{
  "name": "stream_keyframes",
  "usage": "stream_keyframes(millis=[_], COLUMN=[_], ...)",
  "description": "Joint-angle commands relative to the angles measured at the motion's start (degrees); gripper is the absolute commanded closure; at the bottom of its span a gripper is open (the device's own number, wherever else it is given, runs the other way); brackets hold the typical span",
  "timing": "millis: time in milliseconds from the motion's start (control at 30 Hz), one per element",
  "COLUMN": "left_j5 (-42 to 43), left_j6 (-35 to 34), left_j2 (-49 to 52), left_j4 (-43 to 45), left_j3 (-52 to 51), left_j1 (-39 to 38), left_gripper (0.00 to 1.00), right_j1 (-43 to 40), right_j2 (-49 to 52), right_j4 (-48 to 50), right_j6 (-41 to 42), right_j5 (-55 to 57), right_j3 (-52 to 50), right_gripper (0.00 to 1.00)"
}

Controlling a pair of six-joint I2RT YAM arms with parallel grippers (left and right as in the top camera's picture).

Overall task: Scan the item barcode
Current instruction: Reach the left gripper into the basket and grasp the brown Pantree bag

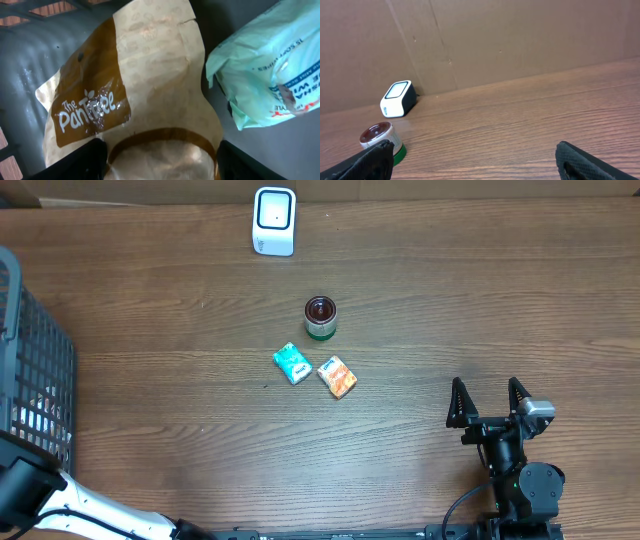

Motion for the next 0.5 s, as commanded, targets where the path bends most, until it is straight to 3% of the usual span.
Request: stream_keyframes(millis=[0, 300, 333, 467], left_j5=[0.37, 0.50, 0.52, 0.52], left_j6=[0.26, 0.31, 0.50, 2.91], left_j2=[2.27, 2.27, 2.27, 2.27], left_j4=[0.00, 1.29, 1.44, 1.20], left_j3=[-0.72, -3.28, -3.72, -4.09], left_j1=[-0.35, -0.42, -0.42, -0.42], left_gripper=[0.31, 0.37, 0.42, 0.96], right_j1=[-0.15, -0.15, -0.15, -0.15], right_j2=[-0.46, -0.46, -0.46, -0.46], right_j4=[0.28, 0.28, 0.28, 0.26], right_j6=[0.00, 0.00, 0.00, 0.00], right_j5=[-0.09, -0.09, -0.11, -0.11], right_j3=[-0.61, -0.61, -0.61, -0.61], right_gripper=[0.00, 0.00, 0.00, 0.00])
